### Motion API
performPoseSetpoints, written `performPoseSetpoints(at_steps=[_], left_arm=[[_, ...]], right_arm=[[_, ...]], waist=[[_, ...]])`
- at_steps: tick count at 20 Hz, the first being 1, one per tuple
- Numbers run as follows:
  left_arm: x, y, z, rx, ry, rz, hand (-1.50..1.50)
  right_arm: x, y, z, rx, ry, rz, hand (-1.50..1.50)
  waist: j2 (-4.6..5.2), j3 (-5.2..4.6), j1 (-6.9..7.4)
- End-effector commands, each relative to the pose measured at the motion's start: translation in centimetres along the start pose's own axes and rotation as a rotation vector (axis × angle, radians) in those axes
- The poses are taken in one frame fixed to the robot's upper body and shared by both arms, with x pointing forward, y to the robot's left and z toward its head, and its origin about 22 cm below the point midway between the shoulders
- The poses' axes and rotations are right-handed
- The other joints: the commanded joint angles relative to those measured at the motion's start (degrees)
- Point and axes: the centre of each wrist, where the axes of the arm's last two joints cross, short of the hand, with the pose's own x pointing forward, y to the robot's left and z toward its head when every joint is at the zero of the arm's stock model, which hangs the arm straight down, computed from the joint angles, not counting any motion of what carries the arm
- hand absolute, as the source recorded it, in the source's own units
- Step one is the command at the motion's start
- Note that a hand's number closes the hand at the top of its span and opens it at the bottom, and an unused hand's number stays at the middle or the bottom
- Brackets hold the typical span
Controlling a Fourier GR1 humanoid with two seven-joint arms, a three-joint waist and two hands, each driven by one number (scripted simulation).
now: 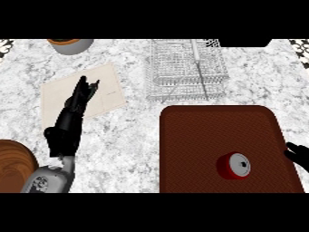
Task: Pick the can from the tray and place it in the tiered basket
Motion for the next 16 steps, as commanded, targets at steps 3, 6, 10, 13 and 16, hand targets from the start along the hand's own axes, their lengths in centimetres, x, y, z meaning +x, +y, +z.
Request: performPoseSetpoints(at_steps=[3, 6, 10, 13, 16], left_arm=[[-1.5, -0.2, 1.8, -0.006, -0.007, 0.001, 0.00], [-0.9, -0.8, 0.1, -0.023, 0.003, 0.008, 0.00], [-1.2, 0.2, 0.3, 0.001, 0.004, 0.002, 0.00], [0.3, 1.1, 0.2, 0.010, 0.003, -0.012, 0.00], [0.4, 1.4, 1.0, -0.001, -0.013, -0.002, 0.00]], right_arm=[[0.3, 0.3, -0.4, -0.014, -0.004, 0.147, -1.50], [0.4, 1.1, -0.9, -0.065, 0.015, 0.127, -1.50], [-2.0, 1.2, -2.9, -0.065, 0.110, 0.118, -1.50], [-2.5, 3.3, -3.6, -0.074, 0.117, 0.111, -1.50], [-2.7, 3.6, -2.2, -0.045, 0.122, 0.077, -1.50]], waist=[[-0.07, 0.05, 0.00], [0.01, 0.02, -0.27], [0.04, 0.01, 0.00], [0.00, 0.01, 0.02], [-0.04, -0.02, -0.12]])
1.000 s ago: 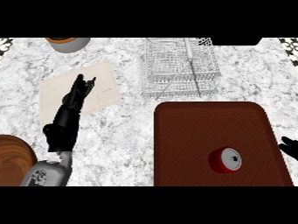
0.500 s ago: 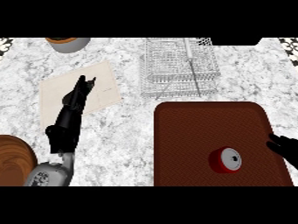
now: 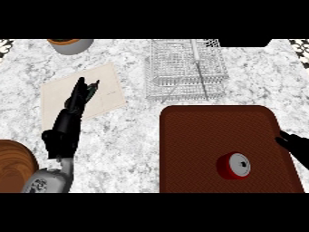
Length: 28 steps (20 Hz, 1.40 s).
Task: Pick the can from the tray and place it in the tiered basket
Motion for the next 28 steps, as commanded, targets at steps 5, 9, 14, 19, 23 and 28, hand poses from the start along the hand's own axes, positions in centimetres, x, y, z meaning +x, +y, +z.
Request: performPoseSetpoints(at_steps=[5, 9, 14, 19, 23, 28], left_arm=[[0.6, 0.7, -0.3, 0.003, 0.003, -0.002, 0.00], [-0.4, 0.1, 1.5, -0.003, 0.006, -0.012, 0.00], [1.4, -0.9, 0.1, -0.013, 0.016, -0.007, 0.00], [0.7, -0.4, -0.8, -0.013, 0.014, 0.001, 0.00], [-0.8, -0.9, -0.4, -0.009, 0.014, 0.016, 0.00], [1.4, 0.6, 0.0, -0.002, 0.022, 0.004, 0.00]], right_arm=[[-1.8, 2.1, -0.6, 0.020, -0.010, -0.034, -1.50], [0.0, 4.1, -1.7, 0.014, -0.051, -0.037, -1.50], [-1.2, 2.9, -2.6, 0.024, -0.056, -0.037, -1.50], [-1.7, 3.8, -3.4, 0.048, -0.056, -0.063, -1.50], [1.7, 2.6, -5.4, 0.082, -0.051, -0.036, -1.50], [-0.2, 4.6, -5.6, 0.087, -0.023, -0.039, -1.50]], waist=[[-0.03, -0.02, -0.09], [-0.03, -0.02, 0.06], [0.01, -0.03, 0.12], [0.02, -0.03, 0.07], [0.06, -0.06, 0.32], [0.01, -0.03, 0.23]])
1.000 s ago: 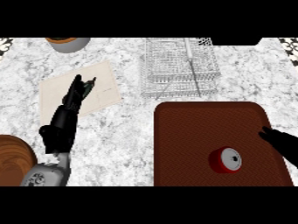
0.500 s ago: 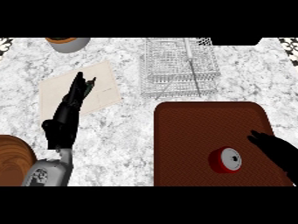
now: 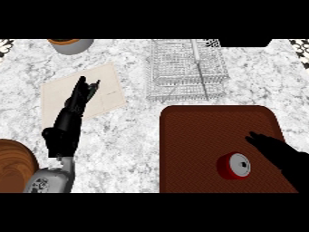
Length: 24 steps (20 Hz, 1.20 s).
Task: Pick the can from the tray and place it in the tiered basket
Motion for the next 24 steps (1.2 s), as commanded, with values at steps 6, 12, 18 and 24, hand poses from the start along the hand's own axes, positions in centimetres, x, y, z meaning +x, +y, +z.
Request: performPoseSetpoints(at_steps=[6, 12, 18, 24], left_arm=[[-1.0, 0.3, 0.2, -0.006, -0.014, -0.003, 0.00], [0.7, -0.5, 0.9, 0.004, 0.002, 0.002, 0.00], [0.2, -1.1, 1.0, 0.015, -0.003, -0.011, 0.00], [-0.6, -2.3, 1.2, 0.002, 0.003, -0.009, 0.00]], right_arm=[[0.4, 1.5, -1.8, 0.006, 0.026, -0.010, -1.50], [0.1, 2.9, -4.7, 0.013, 0.018, -0.027, -1.50], [-0.6, 2.0, -2.6, 0.012, 0.003, -0.040, -1.50], [-0.1, 5.4, -4.2, -0.012, -0.001, -0.089, -1.50]], waist=[[0.00, 0.00, 0.00], [0.00, 0.01, 0.13], [-0.02, 0.00, -0.04], [0.00, 0.01, -0.08]])
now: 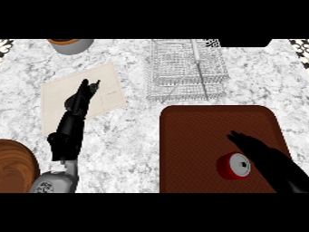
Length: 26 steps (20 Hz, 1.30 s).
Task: Pick the can from the tray and place it in the tiered basket
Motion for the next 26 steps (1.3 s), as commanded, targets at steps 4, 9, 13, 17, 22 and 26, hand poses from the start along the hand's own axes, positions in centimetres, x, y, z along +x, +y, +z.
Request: performPoseSetpoints(at_steps=[4, 9, 13, 17, 22, 26], left_arm=[[0.7, 0.8, -0.3, -0.009, -0.009, -0.016, 0.00], [1.4, 1.3, -1.0, 0.005, 0.002, -0.005, 0.00], [-0.3, -0.3, -0.4, -0.032, 0.005, 0.010, 0.00], [1.1, -0.9, -1.0, -0.074, -0.035, 0.000, 0.00], [0.6, -1.4, -0.3, -0.066, -0.023, 0.012, 0.00], [-0.1, -0.7, -1.0, -0.048, -0.017, 0.003, 0.00]], right_arm=[[-1.0, 1.4, -2.4, -0.115, -0.009, -0.040, 1.50], [-0.7, 2.8, -1.8, -0.197, -0.053, 0.139, 1.50], [8.3, 4.7, -6.4, -0.155, 0.136, 0.295, 1.50], [11.9, 4.4, -8.6, -0.084, 0.338, 0.441, 1.50], [15.6, 5.8, -11.1, -0.117, 0.457, 0.470, 1.50], [19.5, 2.9, -12.3, -0.235, 0.499, 0.451, 1.50]], waist=[[0.02, 0.02, 0.19], [-0.02, 0.03, 0.09], [0.38, -0.17, 2.13], [0.68, -0.30, 4.35], [0.46, 0.03, 4.01], [0.45, -0.02, 3.59]])
